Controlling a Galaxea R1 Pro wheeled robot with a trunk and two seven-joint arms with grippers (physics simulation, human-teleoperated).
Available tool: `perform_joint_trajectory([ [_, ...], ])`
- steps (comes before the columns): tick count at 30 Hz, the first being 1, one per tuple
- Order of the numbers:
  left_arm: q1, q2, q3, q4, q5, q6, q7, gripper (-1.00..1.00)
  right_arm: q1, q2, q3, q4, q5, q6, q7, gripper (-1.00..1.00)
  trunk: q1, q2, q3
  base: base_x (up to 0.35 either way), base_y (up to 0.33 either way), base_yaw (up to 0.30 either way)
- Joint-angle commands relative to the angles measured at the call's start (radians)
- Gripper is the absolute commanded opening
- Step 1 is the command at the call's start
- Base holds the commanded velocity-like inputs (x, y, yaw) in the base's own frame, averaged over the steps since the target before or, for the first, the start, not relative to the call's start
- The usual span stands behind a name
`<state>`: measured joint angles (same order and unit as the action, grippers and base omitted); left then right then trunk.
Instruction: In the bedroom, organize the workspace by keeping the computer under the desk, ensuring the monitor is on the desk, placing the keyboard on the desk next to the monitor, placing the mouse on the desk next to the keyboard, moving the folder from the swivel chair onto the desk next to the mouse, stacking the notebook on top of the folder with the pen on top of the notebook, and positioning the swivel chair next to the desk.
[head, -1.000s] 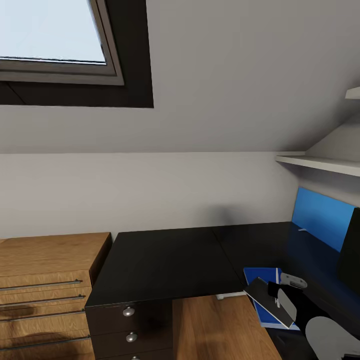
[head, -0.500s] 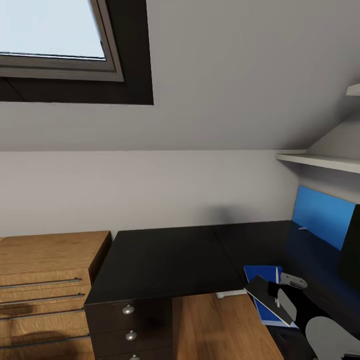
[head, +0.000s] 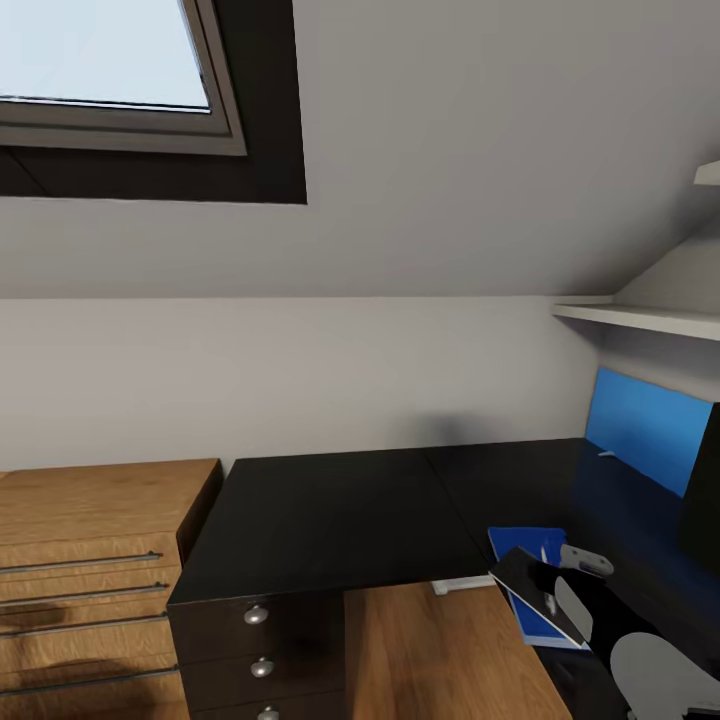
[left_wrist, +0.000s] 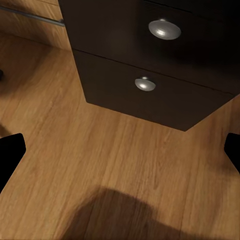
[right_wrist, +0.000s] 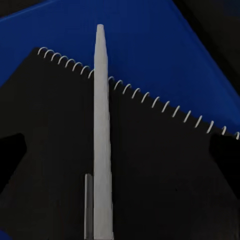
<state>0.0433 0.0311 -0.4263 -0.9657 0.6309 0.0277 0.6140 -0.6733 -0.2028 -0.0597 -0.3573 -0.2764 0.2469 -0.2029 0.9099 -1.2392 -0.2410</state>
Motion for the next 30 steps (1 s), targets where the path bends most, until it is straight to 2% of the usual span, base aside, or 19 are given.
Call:
perform_joint_trajectory([
  [1, 0.0, 0.001, -0.003, -0.002, 0.004, 0.003, 0.007, 1.0, 0.0, 0.0, 0.0, -0.004, -0.009, 0.005, -0.004, 1.0, 0.0, -0.001, -0.001, 0.0, 0.0, 0.0],
  [11, 0.0, 0.002, -0.002, -0.002, 0.004, 0.003, 0.007, 1.0, 0.0, 0.0, -0.002, -0.018, -0.009, 0.005, -0.002, 1.0, 0.0, -0.001, -0.001, 0.0, 0.0, 0.0],
  [14, 0.0, 0.003, -0.003, -0.002, 0.004, 0.003, 0.007, 1.0, 0.001, 0.003, 0.0, -0.106, -0.011, 0.015, -0.005, 1.0, 0.0, -0.001, -0.001, 0.0, 0.0, 0.0],
  [16, -0.001, 0.003, -0.002, -0.002, 0.004, 0.003, 0.007, 1.0, 0.003, 0.012, 0.002, -0.184, -0.012, 0.058, -0.007, 1.0, 0.0, -0.001, -0.001, 0.0, 0.0, 0.0],
  [18, 0.0, 0.003, -0.002, -0.002, 0.003, 0.003, 0.007, 1.0, 0.006, 0.029, 0.001, -0.258, -0.011, 0.122, -0.009, 1.0, 0.0, -0.001, -0.001, 0.0, 0.0, 0.0],
  [20, 0.0, 0.003, -0.002, -0.001, 0.003, 0.003, 0.007, 1.0, 0.02, 0.053, 0.0, -0.371, -0.009, 0.199, -0.011, 1.0, 0.0, -0.001, -0.001, 0.0, 0.0, 0.0],
  [21, 0.0, 0.003, -0.002, -0.001, 0.003, 0.003, 0.007, 1.0, 0.029, 0.057, 0.0, -0.4, -0.009, 0.215, -0.011, 1.0, 0.0, -0.001, -0.001, 0.0, 0.0, 0.0],
  [22, 0.0, 0.003, -0.002, -0.001, 0.003, 0.003, 0.007, 1.0, 0.083, 0.071, 0.0, -0.515, -0.009, 0.286, -0.013, 1.0, 0.0, -0.001, -0.001, 0.0, 0.0, 0.0],
  [23, 0.0, 0.003, -0.002, -0.001, 0.003, 0.003, 0.007, 1.0, 0.113, 0.083, 0.0, -0.589, -0.01, 0.331, -0.014, 1.0, 0.0, -0.001, -0.001, 0.0, 0.0, 0.0],
  [24, 0.0, 0.003, -0.002, -0.001, 0.003, 0.003, 0.007, 1.0, 0.125, 0.09, 0.0, -0.623, -0.009, 0.352, -0.014, 1.0, 0.0, -0.001, -0.001, 0.0, 0.0, 0.0],
  [25, 0.0, 0.003, -0.002, 0.0, 0.003, 0.003, 0.007, 1.0, 0.168, 0.124, 0.0, -0.747, -0.008, 0.429, -0.019, 1.0, 0.0, -0.001, -0.001, 0.0, 0.0, 0.0],
  [26, 0.0, 0.003, -0.002, 0.0, 0.003, 0.003, 0.007, 1.0, 0.187, 0.139, 0.0, -0.801, -0.008, 0.467, -0.023, 1.0, 0.0, -0.001, -0.001, 0.0, 0.0, 0.0],
  [29, 0.0, 0.003, -0.002, 0.001, 0.003, 0.003, 0.007, 1.0, 0.221, 0.175, 0.0, -0.896, -0.008, 0.543, -0.03, 1.0, 0.0, -0.001, -0.001, 0.0, 0.0, 0.0],
  [30, 0.0, 0.003, -0.002, 0.019, 0.003, 0.003, 0.007, 1.0, 0.236, 0.215, 0.001, -0.937, -0.003, 0.577, -0.034, 1.0, 0.0, -0.001, -0.001, 0.0, 0.0, 0.0],
])
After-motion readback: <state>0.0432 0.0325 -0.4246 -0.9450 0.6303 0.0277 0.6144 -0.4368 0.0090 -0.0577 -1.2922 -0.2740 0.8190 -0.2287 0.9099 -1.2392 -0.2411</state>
